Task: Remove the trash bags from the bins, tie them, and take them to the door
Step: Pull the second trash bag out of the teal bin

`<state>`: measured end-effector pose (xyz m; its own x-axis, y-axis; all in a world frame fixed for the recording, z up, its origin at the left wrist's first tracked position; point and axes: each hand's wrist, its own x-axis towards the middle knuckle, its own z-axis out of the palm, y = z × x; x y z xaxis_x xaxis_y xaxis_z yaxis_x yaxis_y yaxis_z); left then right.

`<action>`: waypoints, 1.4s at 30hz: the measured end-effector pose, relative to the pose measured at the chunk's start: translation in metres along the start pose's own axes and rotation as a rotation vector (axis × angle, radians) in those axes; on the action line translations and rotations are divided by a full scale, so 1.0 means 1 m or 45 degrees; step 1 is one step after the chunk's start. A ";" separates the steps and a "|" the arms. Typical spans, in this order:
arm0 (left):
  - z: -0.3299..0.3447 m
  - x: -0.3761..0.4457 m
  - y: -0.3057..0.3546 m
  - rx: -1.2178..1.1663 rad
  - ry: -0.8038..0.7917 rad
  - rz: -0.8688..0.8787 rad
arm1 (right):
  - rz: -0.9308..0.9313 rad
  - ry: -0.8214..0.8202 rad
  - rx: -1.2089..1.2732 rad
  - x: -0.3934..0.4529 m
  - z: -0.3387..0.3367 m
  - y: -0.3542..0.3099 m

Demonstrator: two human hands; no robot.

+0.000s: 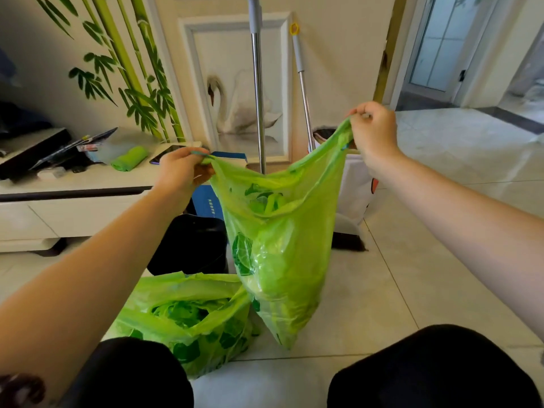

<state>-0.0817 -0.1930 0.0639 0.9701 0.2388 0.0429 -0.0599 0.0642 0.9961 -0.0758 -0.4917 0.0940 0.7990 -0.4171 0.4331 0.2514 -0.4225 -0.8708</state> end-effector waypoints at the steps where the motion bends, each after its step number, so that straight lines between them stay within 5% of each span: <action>1: 0.001 -0.006 0.004 -0.020 -0.058 -0.014 | -0.031 -0.010 0.012 -0.002 -0.002 -0.004; 7: 0.002 -0.048 0.019 -0.002 -0.451 -0.104 | -0.150 -0.118 0.085 -0.032 -0.021 -0.025; 14: 0.003 -0.067 0.036 -0.058 -0.458 -0.108 | -0.093 -0.096 0.349 -0.047 -0.046 -0.050; 23: -0.016 -0.063 -0.003 0.087 -0.394 -0.283 | -0.064 -0.197 0.304 -0.075 -0.049 -0.034; 37: -0.032 -0.071 -0.097 0.518 -0.488 -0.369 | 0.056 -0.744 -0.231 -0.133 -0.009 0.062; 42: -0.034 -0.067 -0.111 0.616 -0.390 -0.347 | 0.275 -0.725 -0.298 -0.131 -0.005 0.104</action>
<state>-0.1477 -0.1827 -0.0517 0.9632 -0.0172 -0.2682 0.2420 -0.3786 0.8934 -0.1570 -0.4851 -0.0519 0.9988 -0.0477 0.0066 -0.0217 -0.5676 -0.8230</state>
